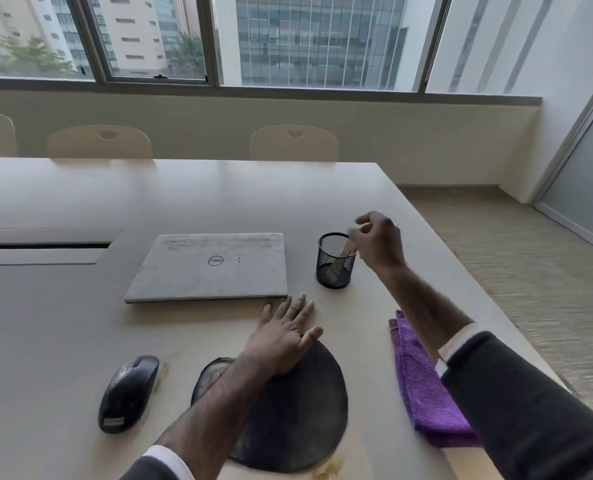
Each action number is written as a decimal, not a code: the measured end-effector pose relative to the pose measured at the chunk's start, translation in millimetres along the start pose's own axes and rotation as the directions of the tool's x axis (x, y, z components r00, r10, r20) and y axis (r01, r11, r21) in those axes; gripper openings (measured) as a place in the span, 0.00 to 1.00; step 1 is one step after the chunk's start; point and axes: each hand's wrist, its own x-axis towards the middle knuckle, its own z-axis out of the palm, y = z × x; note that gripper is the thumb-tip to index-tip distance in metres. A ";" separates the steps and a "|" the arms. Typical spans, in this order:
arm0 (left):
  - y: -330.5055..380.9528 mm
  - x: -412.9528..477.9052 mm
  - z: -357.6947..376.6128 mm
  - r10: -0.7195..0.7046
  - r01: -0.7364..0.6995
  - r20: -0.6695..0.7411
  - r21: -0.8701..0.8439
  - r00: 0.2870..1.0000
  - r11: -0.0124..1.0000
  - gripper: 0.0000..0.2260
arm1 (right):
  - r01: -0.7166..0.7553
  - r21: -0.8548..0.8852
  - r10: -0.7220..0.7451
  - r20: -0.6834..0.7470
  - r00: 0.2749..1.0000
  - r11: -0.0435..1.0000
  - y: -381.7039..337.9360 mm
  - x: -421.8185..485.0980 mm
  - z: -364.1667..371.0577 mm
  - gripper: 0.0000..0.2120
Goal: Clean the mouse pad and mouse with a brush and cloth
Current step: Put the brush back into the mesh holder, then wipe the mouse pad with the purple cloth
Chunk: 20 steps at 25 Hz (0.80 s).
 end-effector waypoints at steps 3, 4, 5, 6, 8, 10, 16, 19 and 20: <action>0.4 -1.5 -4.6 -0.009 0.009 0.021 0.013 1.000 1.000 0.32 | 0.057 0.026 -0.053 -0.139 0.989 0.998 11.1 -43.6 -29.1 0.11; 0.5 -2.0 -7.6 -0.016 0.015 0.029 0.011 0.999 1.000 0.33 | 0.064 0.022 -0.060 -0.154 0.986 0.998 19.5 -63.8 -38.4 0.12; 0.9 -4.2 -11.0 -0.024 0.024 0.033 0.003 0.999 1.000 0.34 | 0.067 -0.008 -0.067 -0.147 0.987 0.998 32.4 -85.1 -45.8 0.13; 0.5 -8.0 -14.6 -0.032 0.032 0.028 -0.006 0.999 0.999 0.35 | 0.057 -0.072 -0.065 -0.119 0.991 0.996 46.6 -105.7 -51.6 0.16; -3.0 -22.7 -19.6 -0.036 0.036 -0.005 -0.002 0.999 0.999 0.41 | -0.008 -0.300 0.005 -0.010 1.000 0.954 77.8 -141.4 -61.2 0.27; -8.1 -45.7 -22.2 -0.016 0.017 -0.084 0.004 0.996 1.000 0.50 | -0.085 -0.540 0.160 0.093 0.983 0.837 98.8 -164.2 -69.9 0.38; -22.3 -141.6 0.6 -0.143 0.113 -0.286 -0.120 0.947 0.986 0.42 | -0.113 -0.666 0.315 0.191 0.930 0.737 115.5 -167.8 -74.0 0.48; -24.8 -184.9 20.2 -0.243 0.187 -0.344 -0.188 0.907 0.964 0.39 | -0.109 -0.707 0.336 0.190 0.923 0.699 122.6 -166.0 -64.6 0.47; -25.8 -194.0 26.0 -0.270 0.202 -0.353 -0.217 0.896 0.955 0.38 | -0.108 -0.720 0.339 0.185 0.922 0.686 125.1 -166.5 -61.6 0.46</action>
